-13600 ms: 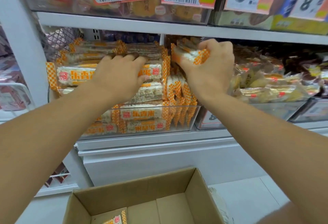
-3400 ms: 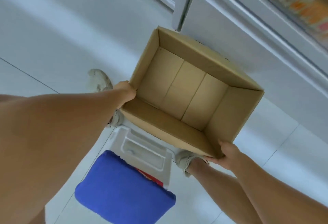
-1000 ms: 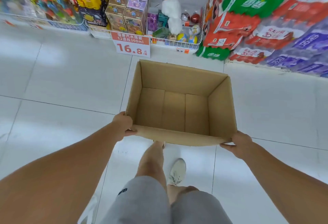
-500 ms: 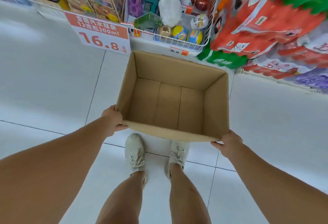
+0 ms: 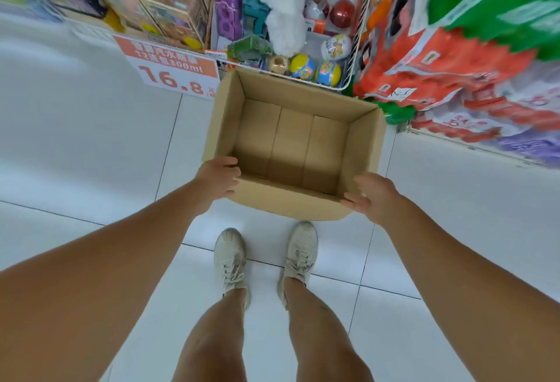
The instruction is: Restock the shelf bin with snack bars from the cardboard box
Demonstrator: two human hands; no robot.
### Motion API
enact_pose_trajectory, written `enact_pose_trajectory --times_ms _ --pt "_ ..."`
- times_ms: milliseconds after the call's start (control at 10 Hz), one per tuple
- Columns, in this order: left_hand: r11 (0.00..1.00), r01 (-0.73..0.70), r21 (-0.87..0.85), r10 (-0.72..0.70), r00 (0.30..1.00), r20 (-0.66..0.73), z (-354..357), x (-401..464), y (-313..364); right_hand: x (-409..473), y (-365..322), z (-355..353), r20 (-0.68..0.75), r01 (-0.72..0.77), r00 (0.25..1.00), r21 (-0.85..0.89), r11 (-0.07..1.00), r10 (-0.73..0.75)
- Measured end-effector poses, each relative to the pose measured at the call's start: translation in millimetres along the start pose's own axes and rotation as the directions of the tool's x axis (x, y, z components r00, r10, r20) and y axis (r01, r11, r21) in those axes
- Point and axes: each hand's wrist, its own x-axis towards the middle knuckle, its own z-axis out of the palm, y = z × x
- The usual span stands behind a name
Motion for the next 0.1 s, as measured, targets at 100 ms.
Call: enact_pose_trajectory --times_ms 100 --pt "0.985 0.068 -0.156 -0.034 0.978 0.206 -1.1 -66.0 32.8 -76.4 -24.8 -7.3 0.148 0.088 0.985 0.031 0.996 -0.092"
